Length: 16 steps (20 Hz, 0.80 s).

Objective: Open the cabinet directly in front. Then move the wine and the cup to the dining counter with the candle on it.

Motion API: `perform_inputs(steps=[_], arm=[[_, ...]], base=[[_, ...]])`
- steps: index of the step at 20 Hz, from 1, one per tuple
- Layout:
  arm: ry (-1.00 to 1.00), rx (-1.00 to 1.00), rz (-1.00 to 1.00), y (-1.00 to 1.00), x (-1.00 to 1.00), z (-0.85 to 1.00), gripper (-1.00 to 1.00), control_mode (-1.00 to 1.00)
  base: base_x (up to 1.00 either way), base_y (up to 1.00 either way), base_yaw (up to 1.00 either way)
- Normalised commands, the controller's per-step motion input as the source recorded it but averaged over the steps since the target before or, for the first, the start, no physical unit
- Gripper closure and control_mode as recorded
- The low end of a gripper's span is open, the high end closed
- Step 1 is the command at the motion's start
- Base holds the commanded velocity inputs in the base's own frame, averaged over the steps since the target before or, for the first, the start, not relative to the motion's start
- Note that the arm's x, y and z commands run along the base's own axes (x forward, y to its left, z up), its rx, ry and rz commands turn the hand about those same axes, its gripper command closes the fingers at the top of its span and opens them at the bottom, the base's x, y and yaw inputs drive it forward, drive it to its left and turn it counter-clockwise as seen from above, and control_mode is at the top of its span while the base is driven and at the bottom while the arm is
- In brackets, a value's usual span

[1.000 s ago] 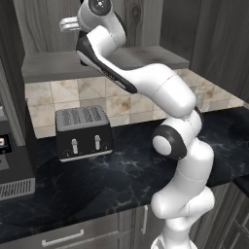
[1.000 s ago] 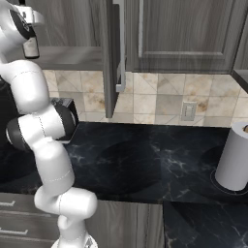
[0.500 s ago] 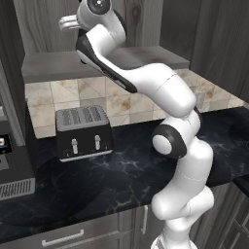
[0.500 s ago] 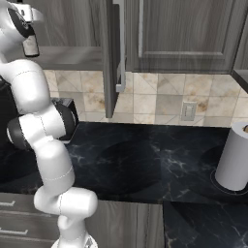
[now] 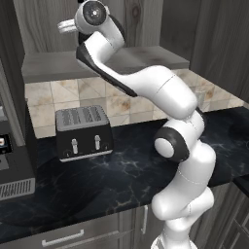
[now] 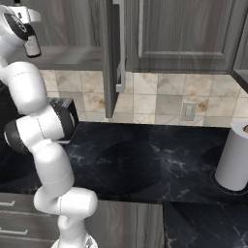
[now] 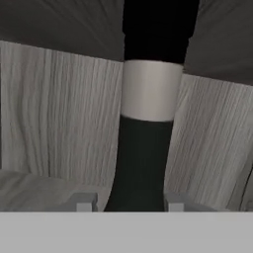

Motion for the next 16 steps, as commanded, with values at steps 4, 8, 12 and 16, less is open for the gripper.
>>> perform_inputs(steps=[4, 8, 12, 16], arm=[[-0.20, 0.00, 0.00, 0.09, -0.96, 0.13, 1.00, -1.00], [-0.20, -0.01, 0.00, 0.05, -0.89, 0.00, 1.00, -1.00], [-0.18, -0.01, 0.00, 0.00, -0.68, 0.00, 1.00, -1.00], [0.01, 0.00, 0.00, 0.00, -0.36, -0.14, 1.00, -1.00]], base=[[0.00, 0.00, 0.00], [0.00, 0.00, 0.00], [0.00, 0.00, 0.00], [0.00, 0.00, 0.00]])
